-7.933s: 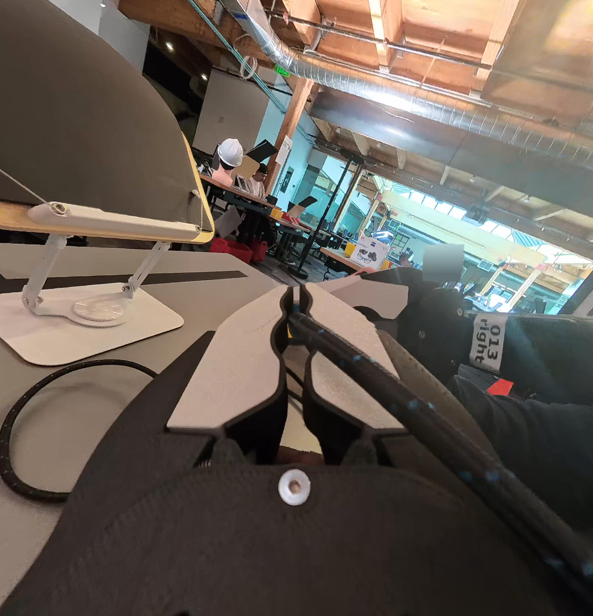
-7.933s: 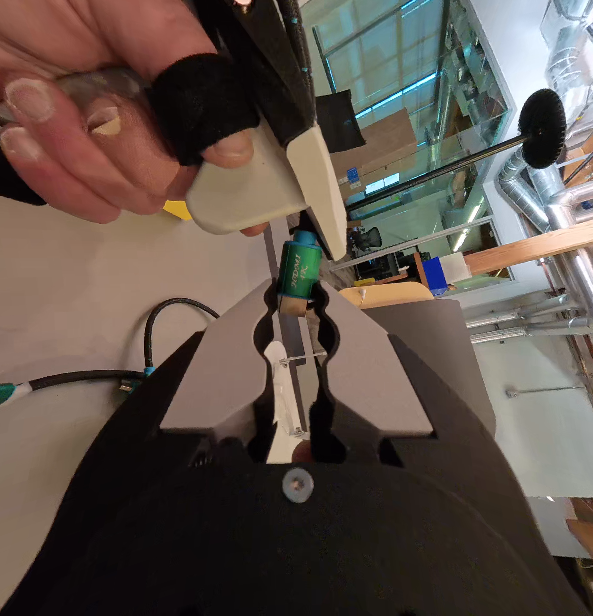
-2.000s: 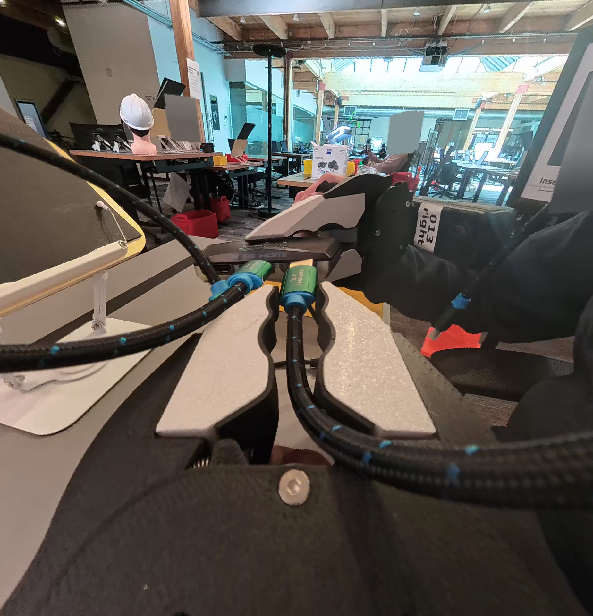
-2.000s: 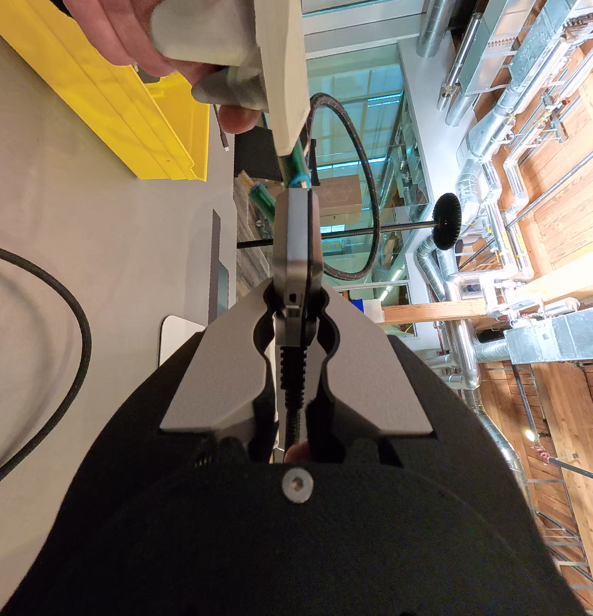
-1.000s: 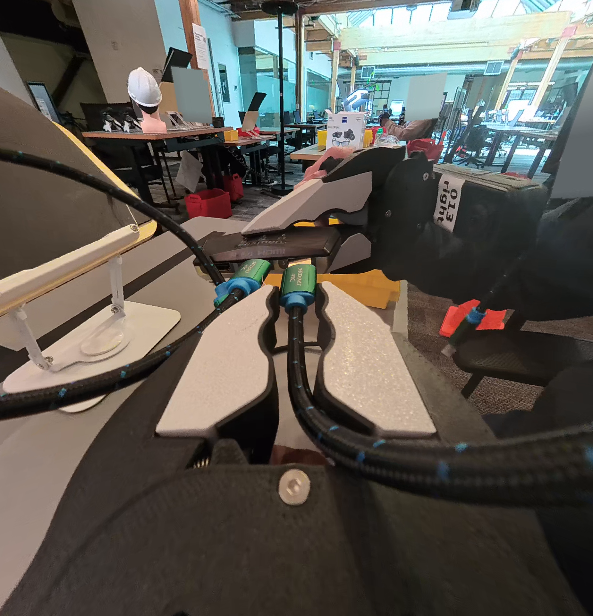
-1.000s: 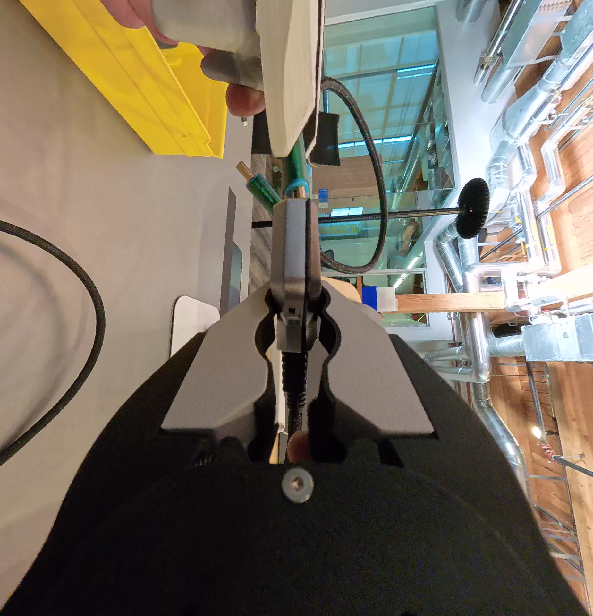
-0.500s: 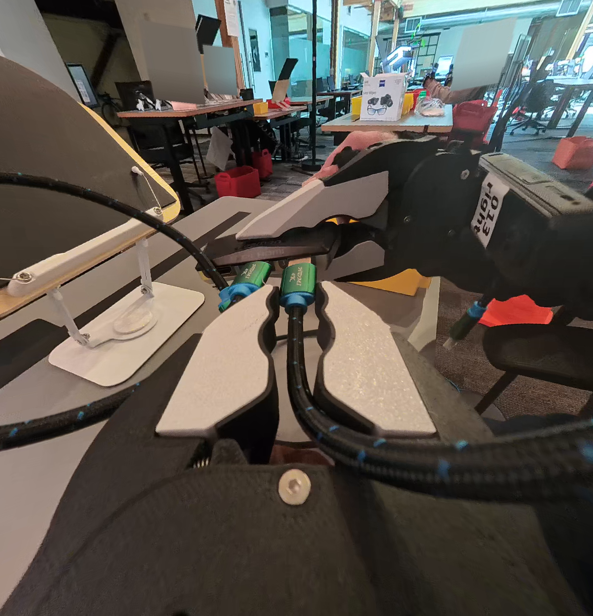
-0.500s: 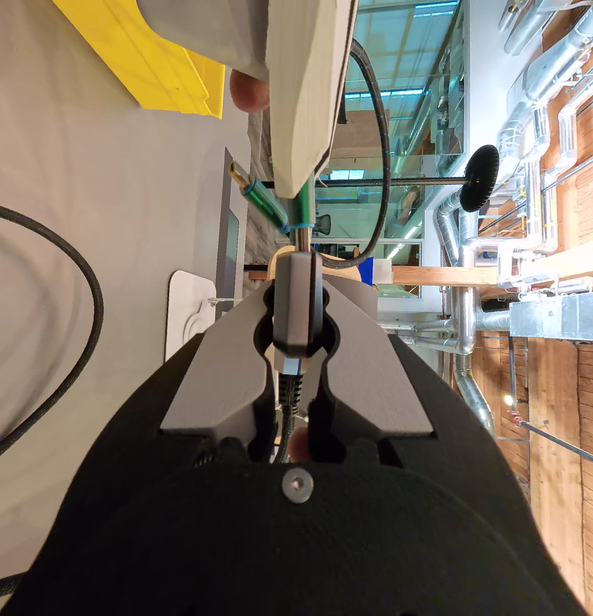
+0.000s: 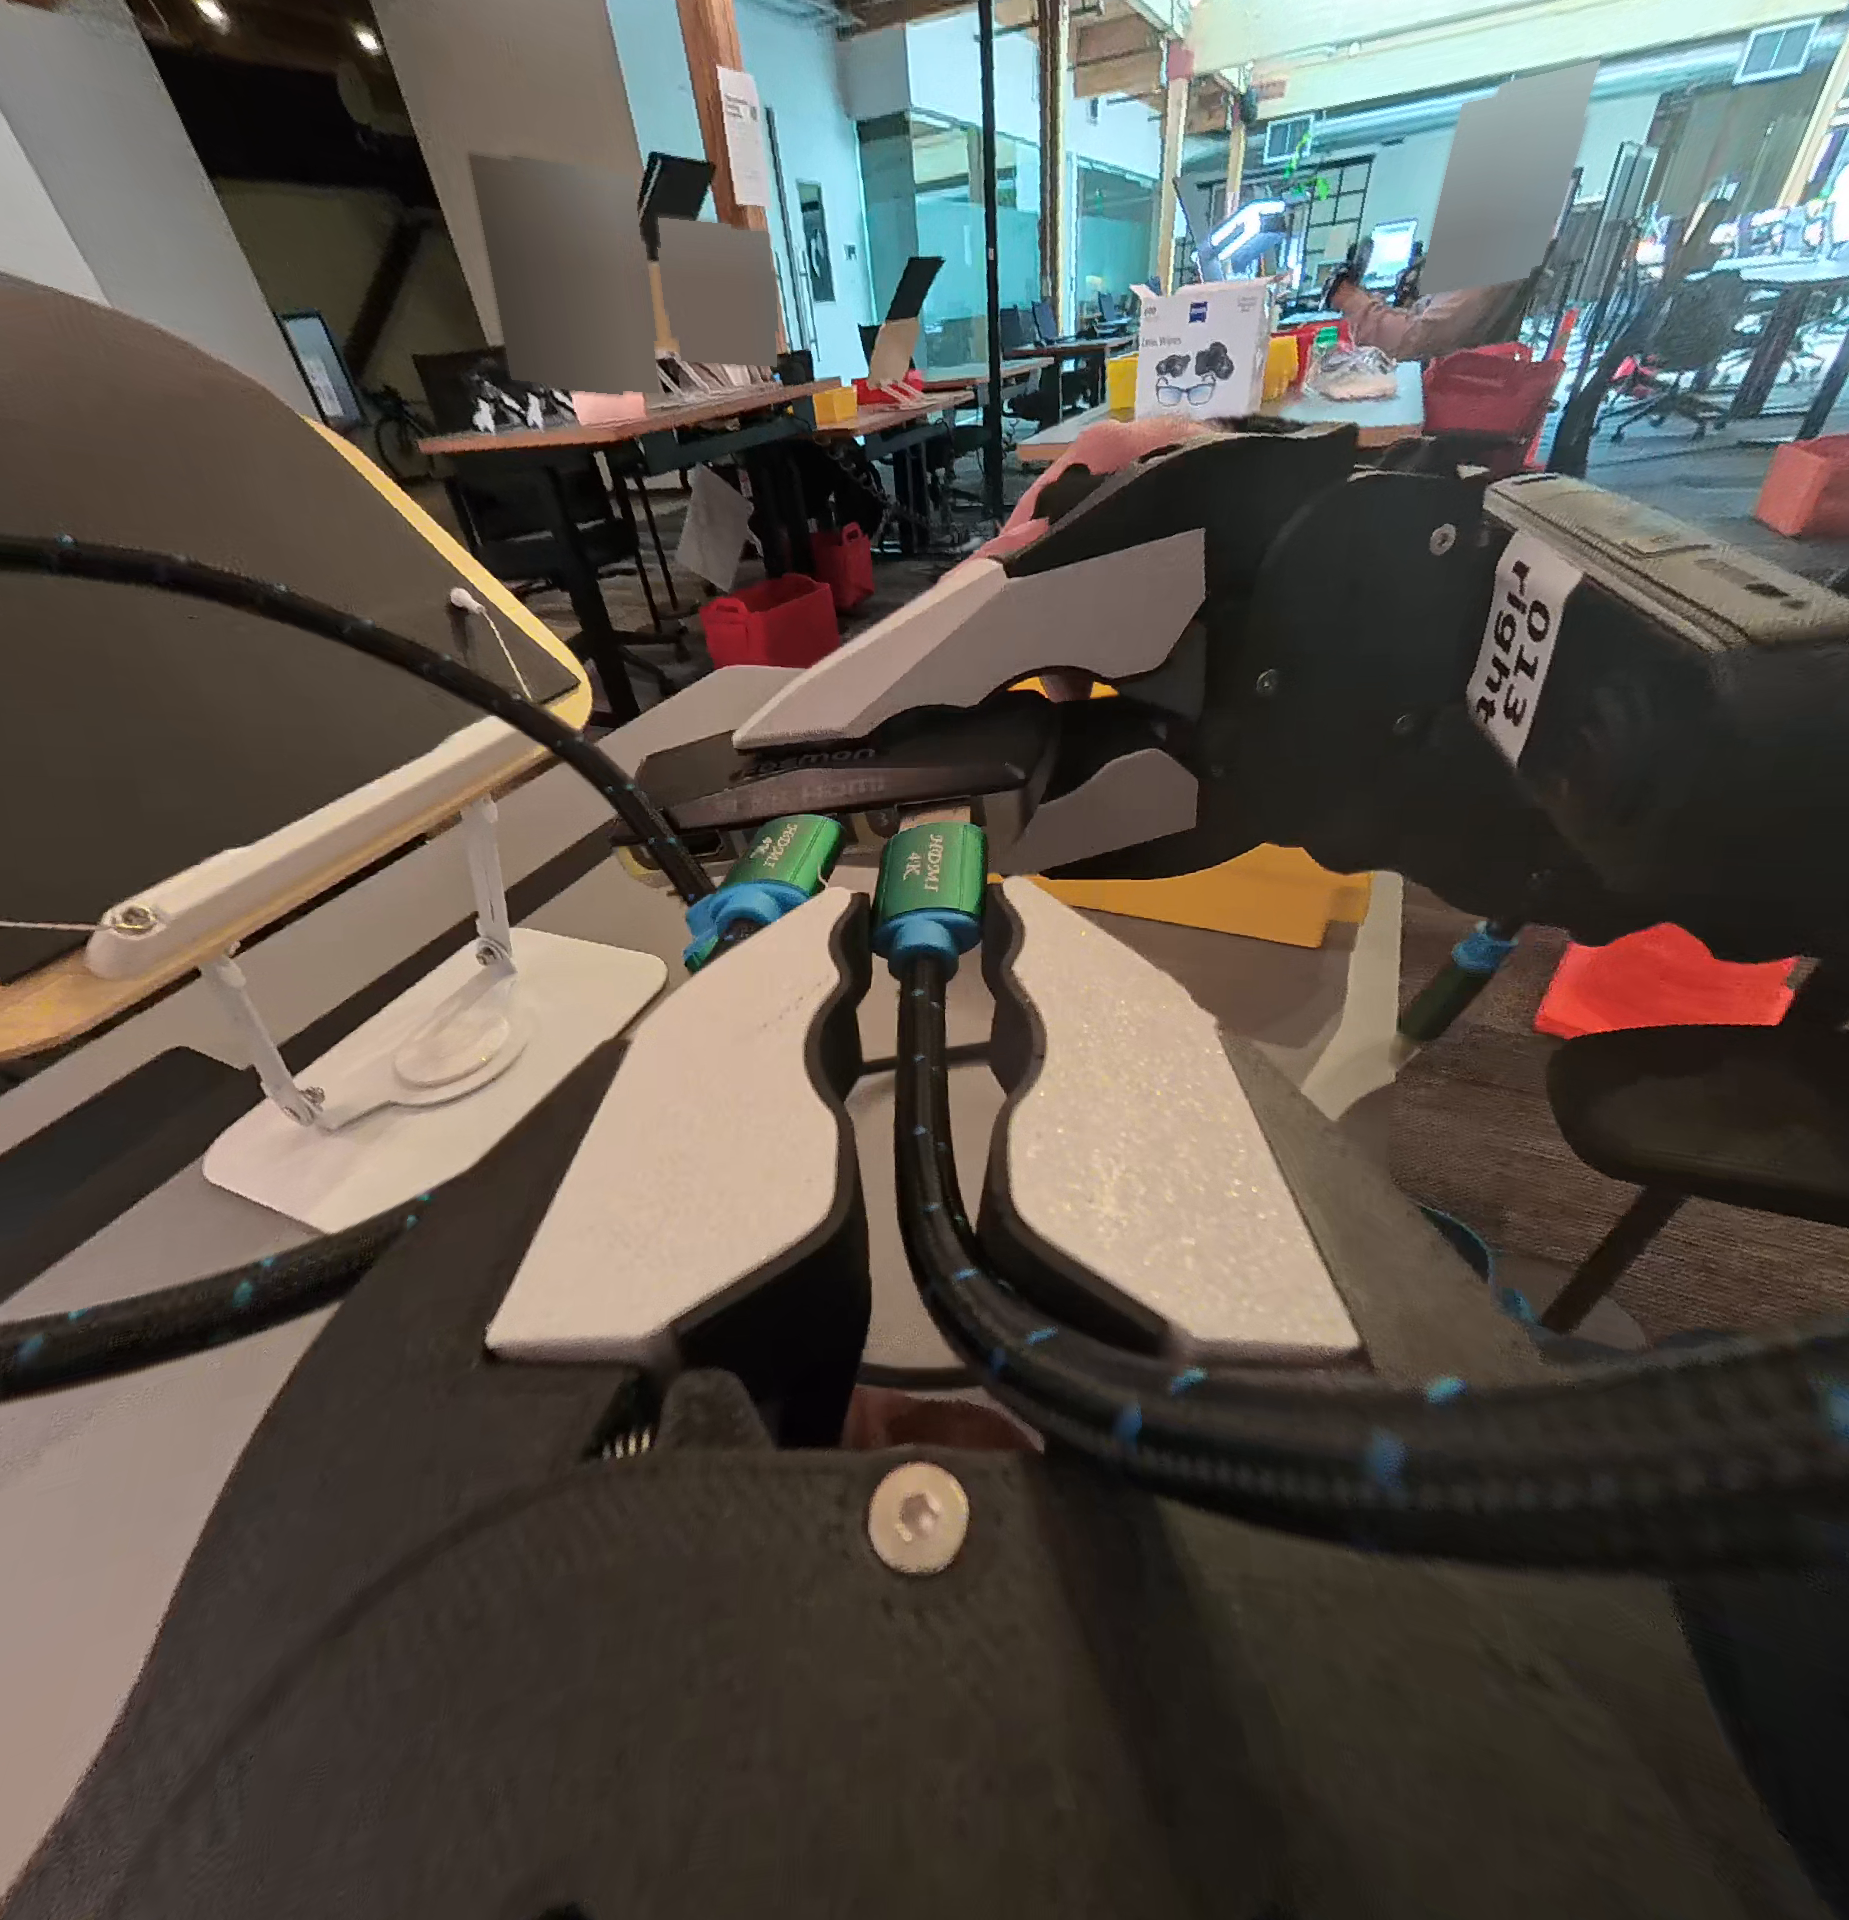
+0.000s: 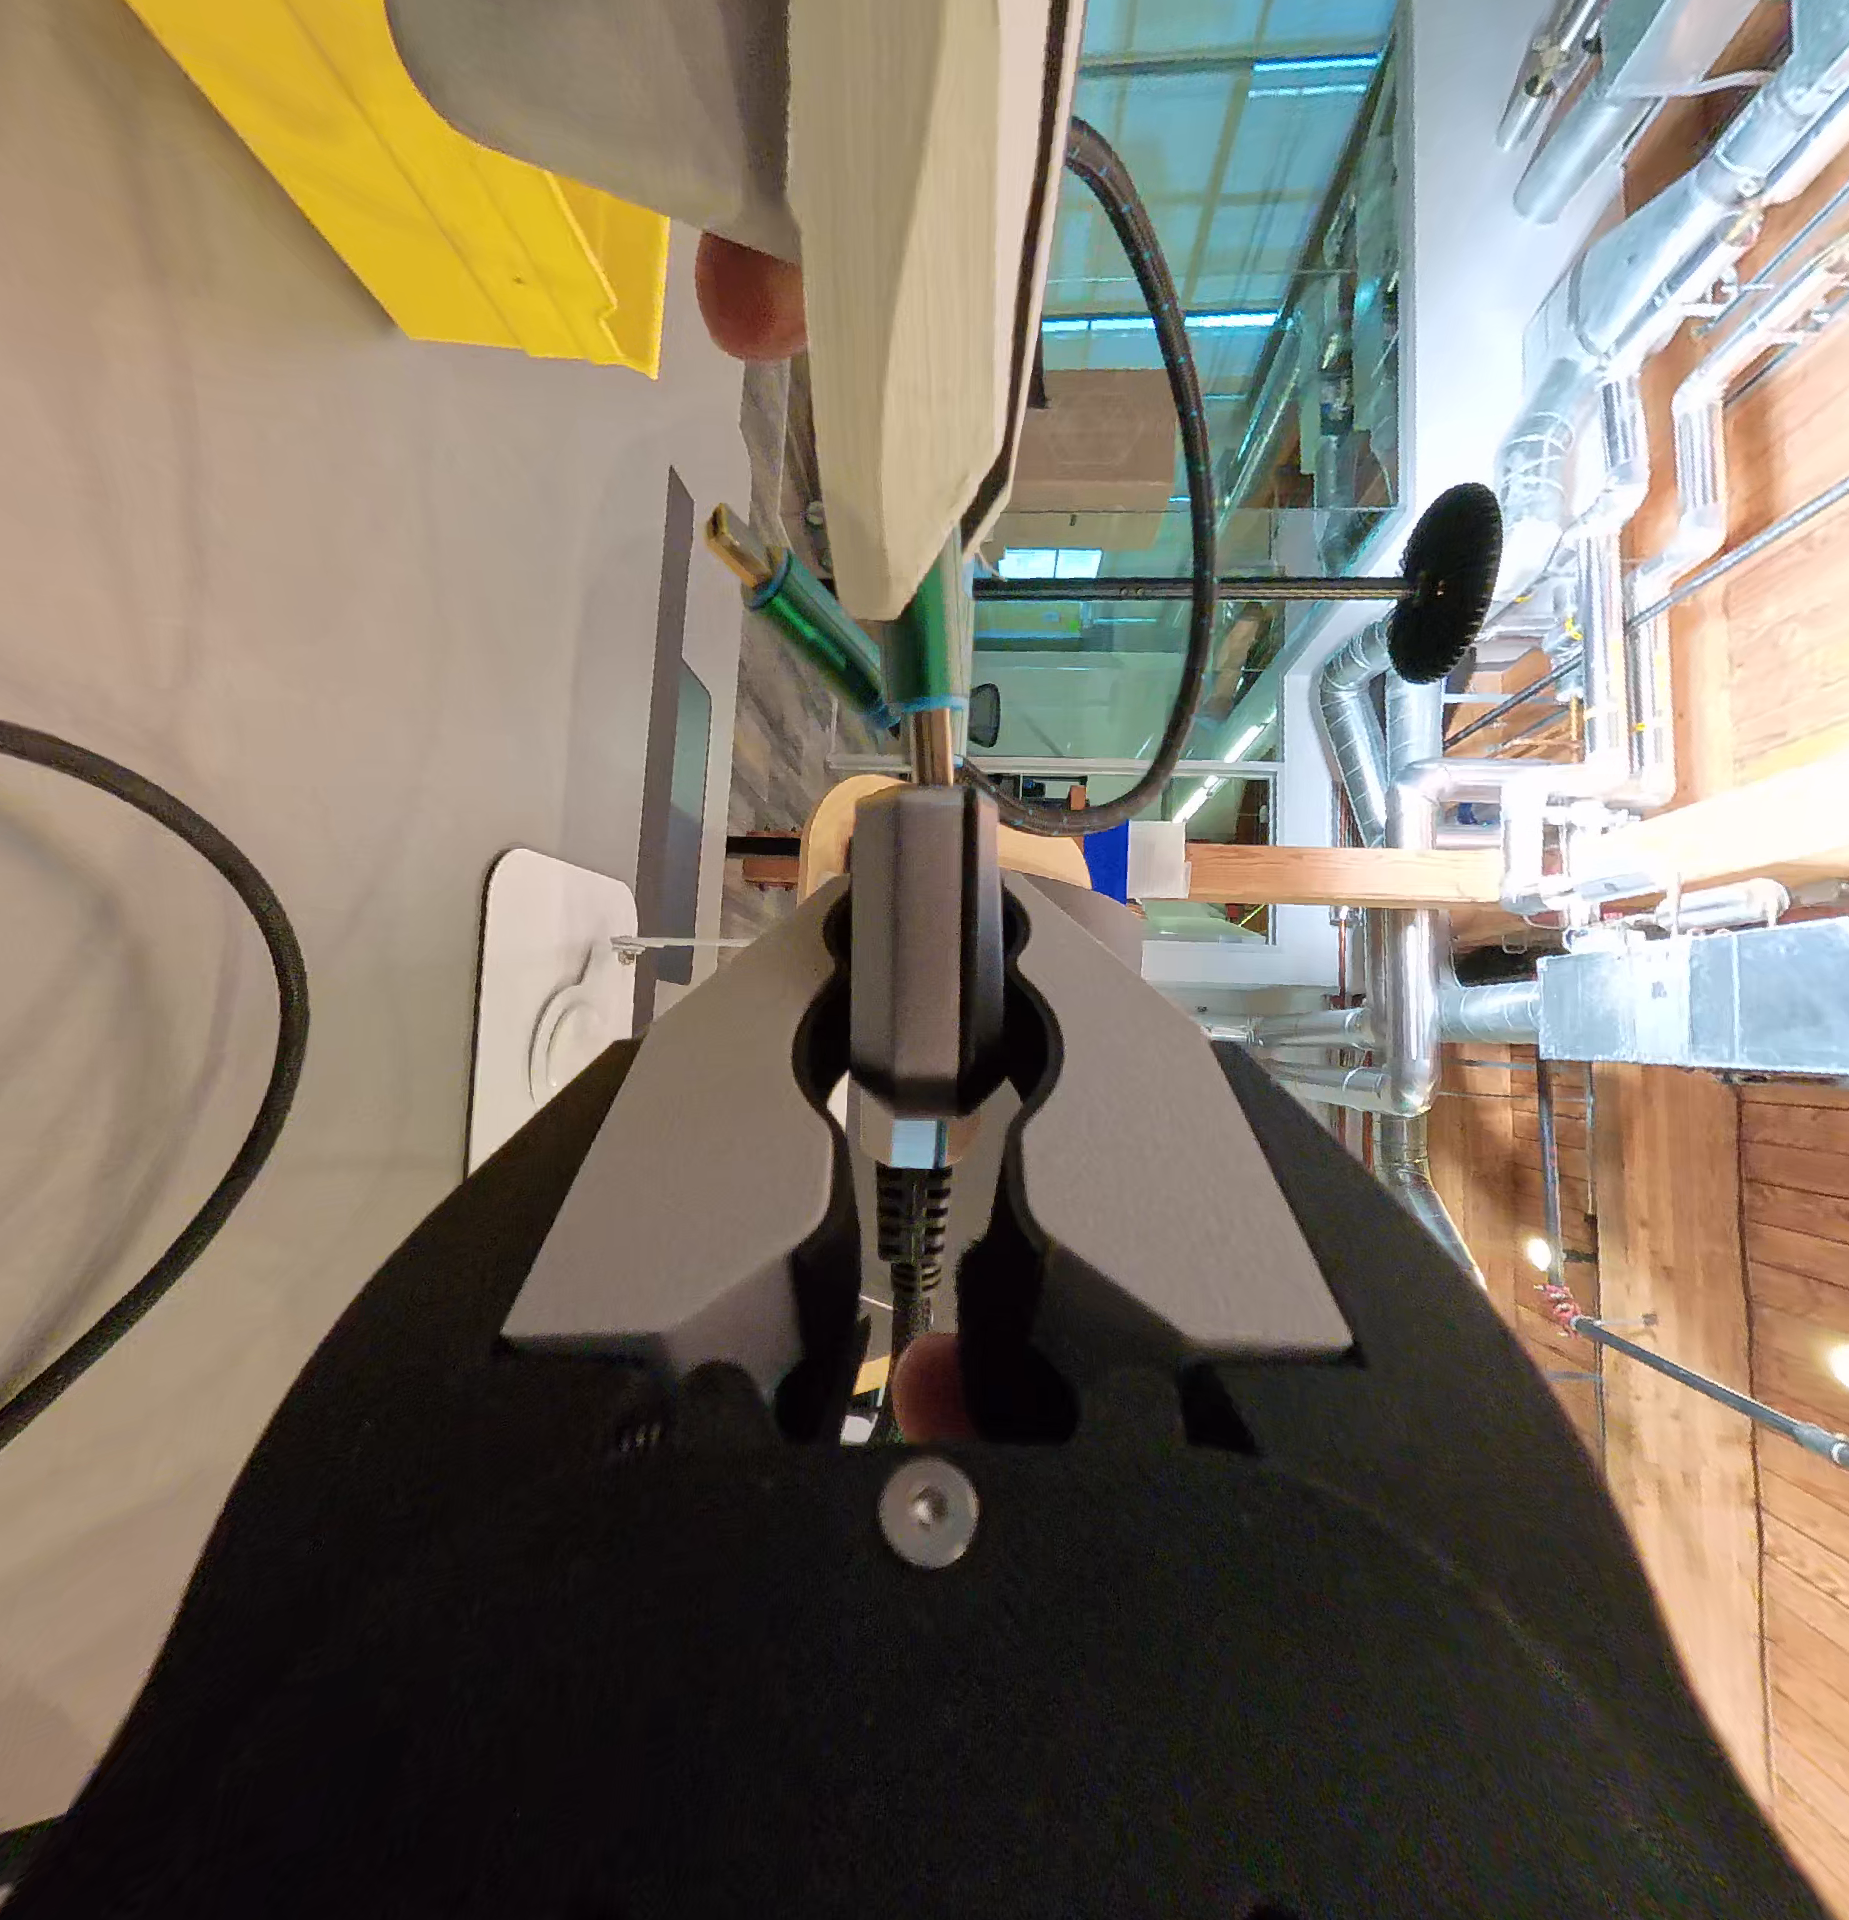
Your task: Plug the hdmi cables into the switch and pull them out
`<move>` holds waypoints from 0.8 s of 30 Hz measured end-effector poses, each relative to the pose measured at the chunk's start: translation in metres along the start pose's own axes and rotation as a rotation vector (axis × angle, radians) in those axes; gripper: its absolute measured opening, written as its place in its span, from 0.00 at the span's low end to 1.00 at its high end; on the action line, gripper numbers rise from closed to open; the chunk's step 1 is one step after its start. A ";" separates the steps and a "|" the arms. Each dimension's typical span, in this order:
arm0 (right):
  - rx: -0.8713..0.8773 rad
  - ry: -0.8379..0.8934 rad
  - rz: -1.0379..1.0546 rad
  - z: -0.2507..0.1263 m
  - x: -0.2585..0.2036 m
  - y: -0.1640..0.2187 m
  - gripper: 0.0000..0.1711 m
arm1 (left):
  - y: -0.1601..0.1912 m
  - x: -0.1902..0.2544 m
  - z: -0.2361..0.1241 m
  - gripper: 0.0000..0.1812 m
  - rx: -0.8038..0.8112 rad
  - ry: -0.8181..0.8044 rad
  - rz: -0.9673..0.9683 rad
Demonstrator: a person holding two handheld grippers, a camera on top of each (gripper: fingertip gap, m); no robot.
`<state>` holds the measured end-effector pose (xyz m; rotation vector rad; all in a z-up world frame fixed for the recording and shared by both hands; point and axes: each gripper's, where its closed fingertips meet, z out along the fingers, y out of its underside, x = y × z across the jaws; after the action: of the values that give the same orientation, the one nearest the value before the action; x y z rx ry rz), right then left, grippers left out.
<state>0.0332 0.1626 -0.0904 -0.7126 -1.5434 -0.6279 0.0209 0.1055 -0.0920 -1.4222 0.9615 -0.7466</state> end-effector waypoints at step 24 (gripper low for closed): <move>0.004 0.071 -0.023 -0.002 0.005 -0.003 0.11 | -0.003 0.002 -0.001 0.11 -0.001 -0.016 0.039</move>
<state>0.0316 0.1598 -0.0847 -0.6634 -1.4887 -0.6605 0.0215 0.1033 -0.0895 -1.4051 0.9748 -0.7050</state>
